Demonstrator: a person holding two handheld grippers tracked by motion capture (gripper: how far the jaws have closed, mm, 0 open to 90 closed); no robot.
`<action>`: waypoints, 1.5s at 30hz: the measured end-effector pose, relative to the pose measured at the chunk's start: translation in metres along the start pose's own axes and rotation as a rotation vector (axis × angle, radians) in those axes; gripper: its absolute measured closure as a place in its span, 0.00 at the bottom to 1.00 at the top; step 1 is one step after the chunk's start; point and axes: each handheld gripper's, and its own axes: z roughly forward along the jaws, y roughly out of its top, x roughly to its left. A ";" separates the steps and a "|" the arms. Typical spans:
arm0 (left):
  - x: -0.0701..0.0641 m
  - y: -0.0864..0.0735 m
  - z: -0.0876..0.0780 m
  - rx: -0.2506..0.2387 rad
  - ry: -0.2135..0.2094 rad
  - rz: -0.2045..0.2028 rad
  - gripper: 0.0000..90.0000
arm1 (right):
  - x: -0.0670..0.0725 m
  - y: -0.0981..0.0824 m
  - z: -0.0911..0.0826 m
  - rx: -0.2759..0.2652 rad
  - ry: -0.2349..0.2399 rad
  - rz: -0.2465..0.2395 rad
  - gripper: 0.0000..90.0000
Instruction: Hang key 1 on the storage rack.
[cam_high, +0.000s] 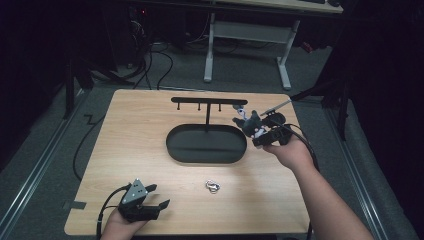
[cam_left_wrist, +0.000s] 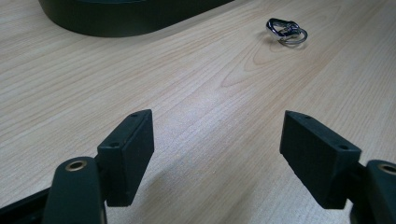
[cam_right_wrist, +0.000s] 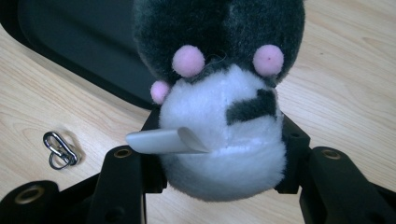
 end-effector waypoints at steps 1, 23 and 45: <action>0.000 0.000 0.000 0.000 0.000 0.000 0.30 | 0.002 0.001 0.006 -0.001 0.001 -0.005 0.56; 0.000 0.000 0.000 0.001 0.000 0.006 0.30 | 0.000 0.008 0.047 -0.017 0.006 0.041 0.41; -0.009 0.005 0.002 0.004 -0.010 -0.007 0.40 | 0.019 -0.085 0.045 -0.199 0.034 -0.042 0.47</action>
